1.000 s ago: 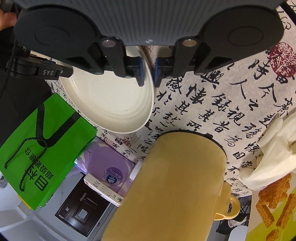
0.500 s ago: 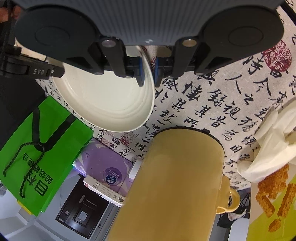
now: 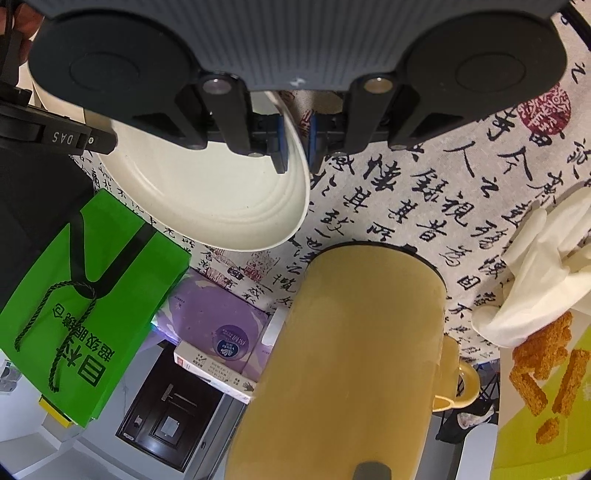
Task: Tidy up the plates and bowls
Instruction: 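Lift the cream plate off the table with both grippers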
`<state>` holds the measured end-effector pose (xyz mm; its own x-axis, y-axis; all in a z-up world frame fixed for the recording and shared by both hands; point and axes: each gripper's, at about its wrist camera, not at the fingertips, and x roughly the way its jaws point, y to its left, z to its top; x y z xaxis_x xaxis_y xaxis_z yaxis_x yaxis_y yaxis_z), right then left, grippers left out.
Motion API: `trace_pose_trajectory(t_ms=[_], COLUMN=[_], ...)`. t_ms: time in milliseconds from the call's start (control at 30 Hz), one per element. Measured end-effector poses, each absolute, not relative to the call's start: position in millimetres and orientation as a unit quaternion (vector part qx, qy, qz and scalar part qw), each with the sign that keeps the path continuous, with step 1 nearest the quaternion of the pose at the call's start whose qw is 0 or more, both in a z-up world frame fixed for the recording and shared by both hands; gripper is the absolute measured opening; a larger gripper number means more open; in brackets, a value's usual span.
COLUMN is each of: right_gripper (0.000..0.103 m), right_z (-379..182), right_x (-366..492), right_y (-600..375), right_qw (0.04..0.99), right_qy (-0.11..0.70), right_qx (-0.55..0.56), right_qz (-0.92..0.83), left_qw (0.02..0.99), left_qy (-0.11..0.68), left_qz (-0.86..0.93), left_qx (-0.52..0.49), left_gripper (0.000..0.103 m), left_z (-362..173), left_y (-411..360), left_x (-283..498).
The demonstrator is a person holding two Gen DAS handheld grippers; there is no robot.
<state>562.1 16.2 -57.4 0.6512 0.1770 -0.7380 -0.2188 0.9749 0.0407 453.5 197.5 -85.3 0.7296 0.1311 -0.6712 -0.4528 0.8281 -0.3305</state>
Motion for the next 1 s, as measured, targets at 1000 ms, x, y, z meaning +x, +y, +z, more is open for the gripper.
trace_pose_trajectory(t_ms=[1000], right_gripper=[0.005], right_z=[-8], right_x=[508], right_y=[-12], right_qw=[0.92], right_qy=[0.358], right_qx=[0.041], right_qz=[0.154], left_qw=[0.916], left_qy=[0.283], left_qz=[0.171], left_qx=[-0.228], left_gripper=[0.011], left_z=[-36], left_y=[187], left_x=[409])
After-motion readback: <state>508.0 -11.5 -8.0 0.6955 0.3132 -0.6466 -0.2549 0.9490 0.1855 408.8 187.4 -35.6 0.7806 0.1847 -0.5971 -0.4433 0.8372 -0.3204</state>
